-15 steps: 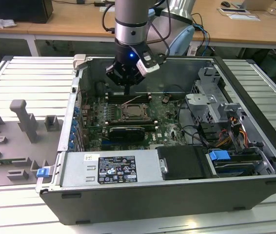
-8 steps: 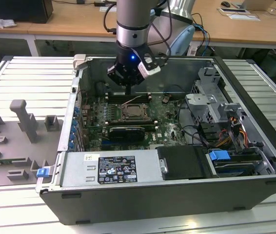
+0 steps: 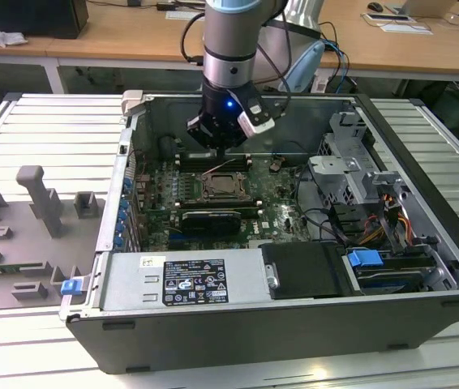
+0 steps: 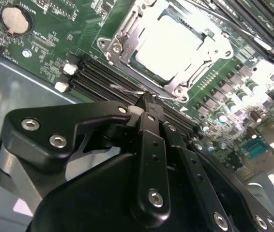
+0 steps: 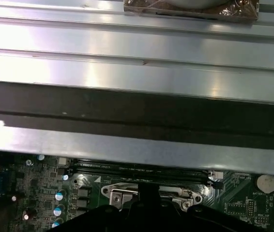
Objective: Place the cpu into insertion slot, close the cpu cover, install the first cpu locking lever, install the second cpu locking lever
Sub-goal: 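Install the first cpu locking lever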
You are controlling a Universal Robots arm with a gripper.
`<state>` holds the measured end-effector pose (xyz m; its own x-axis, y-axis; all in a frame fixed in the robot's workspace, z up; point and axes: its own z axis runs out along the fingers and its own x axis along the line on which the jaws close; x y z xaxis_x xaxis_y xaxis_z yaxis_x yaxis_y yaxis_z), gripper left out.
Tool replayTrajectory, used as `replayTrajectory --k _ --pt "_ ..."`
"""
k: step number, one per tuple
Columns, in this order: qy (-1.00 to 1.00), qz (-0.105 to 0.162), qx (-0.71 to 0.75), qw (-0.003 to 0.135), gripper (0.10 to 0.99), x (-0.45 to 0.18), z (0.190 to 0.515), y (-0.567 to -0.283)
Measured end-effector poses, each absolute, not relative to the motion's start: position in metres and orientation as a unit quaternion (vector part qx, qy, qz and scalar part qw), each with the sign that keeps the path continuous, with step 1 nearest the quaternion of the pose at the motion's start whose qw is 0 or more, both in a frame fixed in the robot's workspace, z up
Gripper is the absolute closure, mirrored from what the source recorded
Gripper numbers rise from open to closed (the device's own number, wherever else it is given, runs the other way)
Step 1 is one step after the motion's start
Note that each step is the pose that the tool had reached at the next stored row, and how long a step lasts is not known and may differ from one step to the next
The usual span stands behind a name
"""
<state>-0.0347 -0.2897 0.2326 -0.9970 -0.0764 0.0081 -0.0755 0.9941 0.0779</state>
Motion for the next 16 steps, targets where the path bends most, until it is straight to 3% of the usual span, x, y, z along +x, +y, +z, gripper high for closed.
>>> replayTrajectory --k 16 --pt "-0.998 -0.051 0.038 0.005 0.980 -0.019 0.222 -0.288"
